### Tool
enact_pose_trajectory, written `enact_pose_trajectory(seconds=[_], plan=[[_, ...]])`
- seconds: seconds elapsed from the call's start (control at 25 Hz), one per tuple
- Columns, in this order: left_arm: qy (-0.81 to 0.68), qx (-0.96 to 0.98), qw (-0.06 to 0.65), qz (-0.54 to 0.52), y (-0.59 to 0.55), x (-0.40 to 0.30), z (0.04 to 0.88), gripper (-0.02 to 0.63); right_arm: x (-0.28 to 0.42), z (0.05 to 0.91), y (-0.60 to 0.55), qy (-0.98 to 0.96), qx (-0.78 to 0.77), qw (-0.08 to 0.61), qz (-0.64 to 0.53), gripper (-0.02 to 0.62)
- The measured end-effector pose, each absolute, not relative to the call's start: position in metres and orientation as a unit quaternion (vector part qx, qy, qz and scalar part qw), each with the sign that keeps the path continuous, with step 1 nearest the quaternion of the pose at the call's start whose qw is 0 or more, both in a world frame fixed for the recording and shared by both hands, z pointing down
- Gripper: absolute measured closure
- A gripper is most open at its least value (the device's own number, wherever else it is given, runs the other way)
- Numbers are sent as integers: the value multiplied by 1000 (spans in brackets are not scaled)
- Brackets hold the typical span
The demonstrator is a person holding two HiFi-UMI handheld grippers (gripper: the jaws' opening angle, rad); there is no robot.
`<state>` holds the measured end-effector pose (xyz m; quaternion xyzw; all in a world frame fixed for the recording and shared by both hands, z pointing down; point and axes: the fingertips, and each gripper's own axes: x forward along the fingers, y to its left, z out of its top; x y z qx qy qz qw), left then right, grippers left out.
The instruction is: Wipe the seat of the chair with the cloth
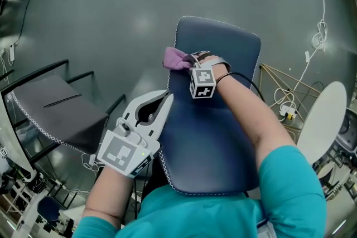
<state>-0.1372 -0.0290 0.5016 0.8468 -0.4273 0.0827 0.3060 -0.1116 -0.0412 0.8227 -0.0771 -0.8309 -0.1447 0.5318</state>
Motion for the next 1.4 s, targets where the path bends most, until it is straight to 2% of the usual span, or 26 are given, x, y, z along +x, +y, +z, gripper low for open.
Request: enact_pose_trajectory(seconds=[1.4], plan=[[-376, 876, 284, 105, -41, -50, 486, 618, 0, 824, -49, -824, -45, 553, -116, 538]])
